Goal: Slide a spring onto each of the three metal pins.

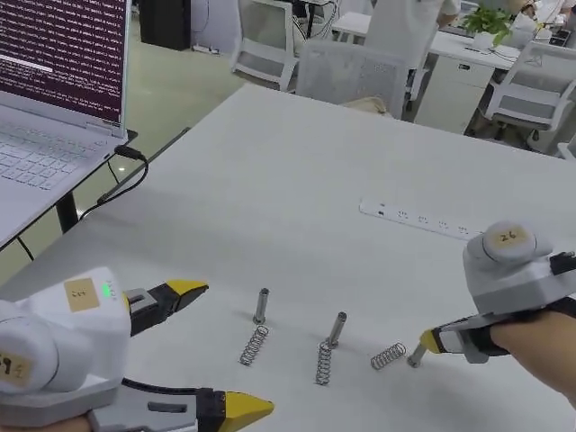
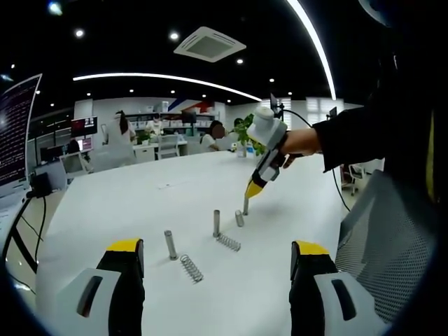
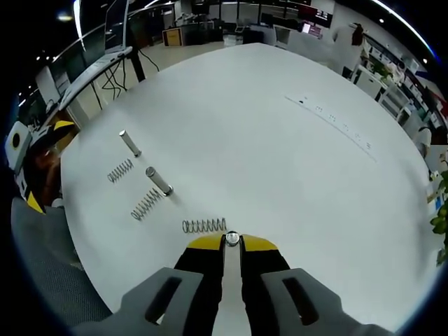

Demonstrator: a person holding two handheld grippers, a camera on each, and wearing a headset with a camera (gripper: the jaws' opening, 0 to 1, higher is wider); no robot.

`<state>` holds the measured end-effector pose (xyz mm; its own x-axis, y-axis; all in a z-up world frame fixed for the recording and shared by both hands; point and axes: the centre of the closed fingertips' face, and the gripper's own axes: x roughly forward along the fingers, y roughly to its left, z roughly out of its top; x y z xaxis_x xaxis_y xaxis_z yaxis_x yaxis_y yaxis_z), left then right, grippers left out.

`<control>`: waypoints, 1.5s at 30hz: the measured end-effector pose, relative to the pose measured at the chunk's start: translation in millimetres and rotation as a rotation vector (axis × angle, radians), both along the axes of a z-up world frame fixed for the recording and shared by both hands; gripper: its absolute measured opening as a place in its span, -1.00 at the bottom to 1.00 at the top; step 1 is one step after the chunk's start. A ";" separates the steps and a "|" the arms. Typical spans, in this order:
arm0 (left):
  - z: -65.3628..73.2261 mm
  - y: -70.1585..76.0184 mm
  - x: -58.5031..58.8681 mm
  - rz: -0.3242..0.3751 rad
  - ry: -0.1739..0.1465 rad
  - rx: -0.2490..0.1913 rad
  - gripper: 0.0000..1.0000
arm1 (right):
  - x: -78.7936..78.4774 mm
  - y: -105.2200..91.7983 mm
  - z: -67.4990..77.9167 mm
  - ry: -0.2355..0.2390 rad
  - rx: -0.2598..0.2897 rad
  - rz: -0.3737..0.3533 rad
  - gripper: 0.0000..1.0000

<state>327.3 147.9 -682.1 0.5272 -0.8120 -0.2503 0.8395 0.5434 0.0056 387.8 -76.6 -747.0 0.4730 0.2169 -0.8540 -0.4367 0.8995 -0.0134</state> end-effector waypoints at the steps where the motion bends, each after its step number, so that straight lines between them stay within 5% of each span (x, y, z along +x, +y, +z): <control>1: -0.1 0.1 0.1 0.000 0.000 0.000 0.67 | 0.2 -0.2 0.0 0.000 -0.001 0.001 -0.89; 18: -0.6 0.0 -1.0 -0.003 0.003 0.005 0.67 | 1.1 2.8 2.1 -0.012 -0.006 0.041 -0.86; 29: 0.1 -0.1 -1.5 -0.005 0.001 0.005 0.67 | -0.4 4.2 7.8 -0.041 -0.038 0.092 -0.66; 38: 0.4 0.1 -1.6 -0.004 0.000 0.007 0.67 | 2.3 11.9 12.7 -0.080 -0.086 0.224 -0.50; 45: 1.1 0.2 -1.6 -0.003 -0.001 0.007 0.67 | -1.2 20.3 10.0 -0.044 -0.120 0.397 -0.42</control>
